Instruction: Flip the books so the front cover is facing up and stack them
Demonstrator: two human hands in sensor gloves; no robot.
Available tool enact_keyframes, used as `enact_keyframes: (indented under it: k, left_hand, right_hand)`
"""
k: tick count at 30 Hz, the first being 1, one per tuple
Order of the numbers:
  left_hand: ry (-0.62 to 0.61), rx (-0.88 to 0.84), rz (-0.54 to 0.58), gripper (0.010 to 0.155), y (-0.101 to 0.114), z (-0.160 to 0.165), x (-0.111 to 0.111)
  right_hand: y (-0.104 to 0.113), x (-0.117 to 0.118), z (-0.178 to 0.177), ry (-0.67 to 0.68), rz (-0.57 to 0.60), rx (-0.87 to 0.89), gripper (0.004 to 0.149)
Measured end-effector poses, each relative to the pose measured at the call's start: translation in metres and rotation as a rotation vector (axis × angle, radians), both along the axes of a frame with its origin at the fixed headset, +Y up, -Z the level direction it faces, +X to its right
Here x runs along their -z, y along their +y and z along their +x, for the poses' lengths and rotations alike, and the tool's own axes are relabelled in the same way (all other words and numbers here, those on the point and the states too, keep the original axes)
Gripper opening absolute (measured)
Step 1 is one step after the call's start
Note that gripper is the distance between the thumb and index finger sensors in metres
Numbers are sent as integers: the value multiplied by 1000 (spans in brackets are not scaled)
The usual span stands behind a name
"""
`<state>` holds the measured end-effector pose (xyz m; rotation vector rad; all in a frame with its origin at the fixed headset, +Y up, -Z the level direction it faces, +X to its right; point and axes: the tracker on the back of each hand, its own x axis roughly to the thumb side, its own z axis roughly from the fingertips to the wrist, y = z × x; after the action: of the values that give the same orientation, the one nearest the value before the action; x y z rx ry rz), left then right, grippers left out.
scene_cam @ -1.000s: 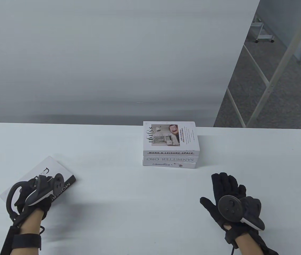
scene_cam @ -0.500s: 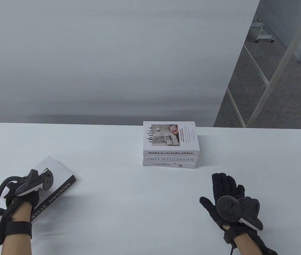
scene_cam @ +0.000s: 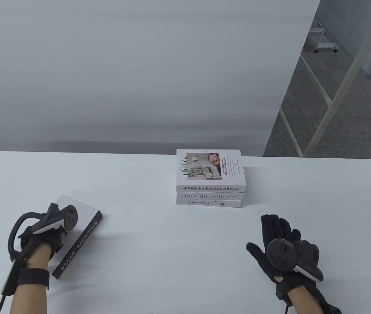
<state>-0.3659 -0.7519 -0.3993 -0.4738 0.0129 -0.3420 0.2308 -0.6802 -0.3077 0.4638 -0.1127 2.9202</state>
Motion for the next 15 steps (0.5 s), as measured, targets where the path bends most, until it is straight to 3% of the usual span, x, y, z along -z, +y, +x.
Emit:
enact_keyframes:
  k: [15]
  left_hand:
    - [-213, -58, 56, 63, 2, 111, -11]
  right_hand:
    - [0, -2, -4, 20, -13, 16, 86]
